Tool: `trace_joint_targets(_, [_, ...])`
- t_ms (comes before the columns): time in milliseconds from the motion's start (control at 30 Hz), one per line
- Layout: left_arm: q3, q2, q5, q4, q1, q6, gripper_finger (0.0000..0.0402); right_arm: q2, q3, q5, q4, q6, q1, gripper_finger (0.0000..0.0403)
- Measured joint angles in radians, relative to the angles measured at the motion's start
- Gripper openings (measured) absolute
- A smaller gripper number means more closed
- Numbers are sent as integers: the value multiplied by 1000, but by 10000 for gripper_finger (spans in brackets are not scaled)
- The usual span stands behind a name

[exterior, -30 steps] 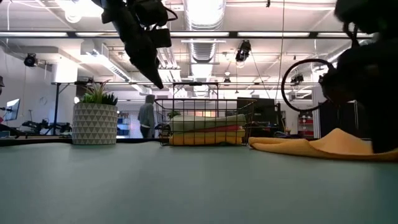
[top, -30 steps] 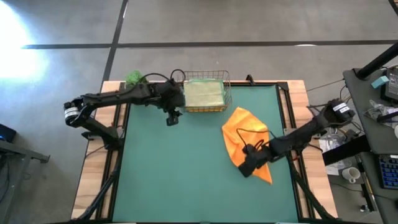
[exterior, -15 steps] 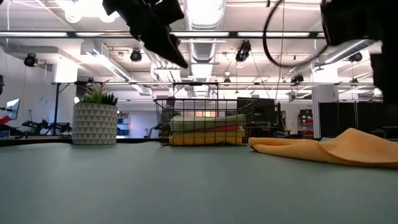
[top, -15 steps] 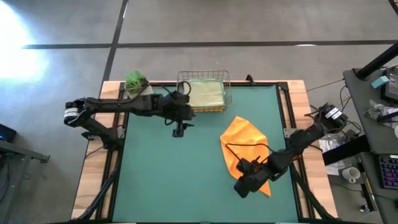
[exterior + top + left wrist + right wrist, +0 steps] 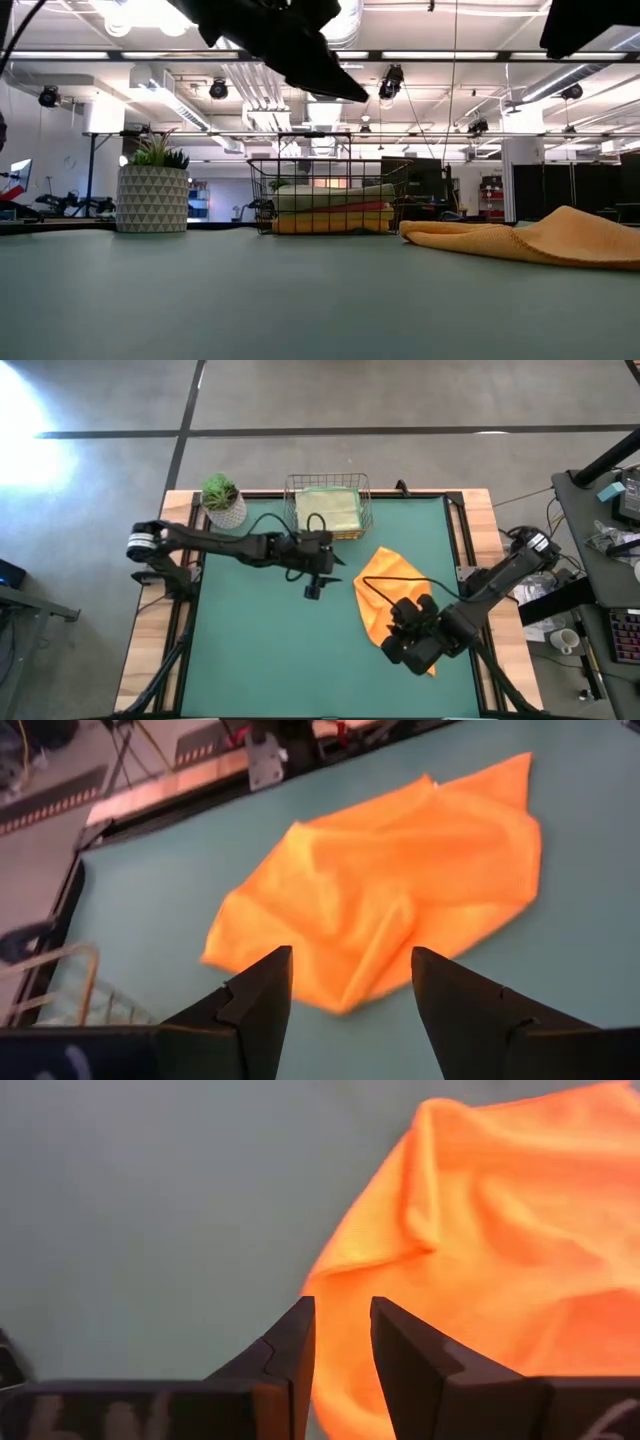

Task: Fold microfiber towels
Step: Fold the orange microfiber cloth

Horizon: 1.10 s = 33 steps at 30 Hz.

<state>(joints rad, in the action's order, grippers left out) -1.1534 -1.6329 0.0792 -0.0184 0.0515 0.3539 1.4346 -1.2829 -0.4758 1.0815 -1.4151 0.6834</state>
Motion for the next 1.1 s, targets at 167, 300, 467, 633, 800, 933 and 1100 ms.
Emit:
trace_joint_targets(167, [0,-72,0,141,-23,-3,189,-3,-23,-1,92,0,0,91])
trace_joint_targets(300, [-36,-146,0,174,-44,-6,190,-13,-21,0,120,0,0,91])
trace_joint_targets(467, [-124,-250,1,173,-73,-4,189,-28,-20,0,154,1,0,91])
trace_joint_targets(633, [-204,-350,-2,169,-80,-5,189,-41,-20,-5,176,3,0,91])
trace_joint_targets(800, [-236,-417,-4,166,-80,-6,189,-45,-19,-7,203,7,0,91])
trace_joint_targets(933, [-277,-474,-4,169,-84,0,189,-45,-19,-24,204,28,0,91])
trace_joint_targets(1100, [-343,-547,-5,165,-94,1,189,-46,-18,-25,223,39,-1,91])
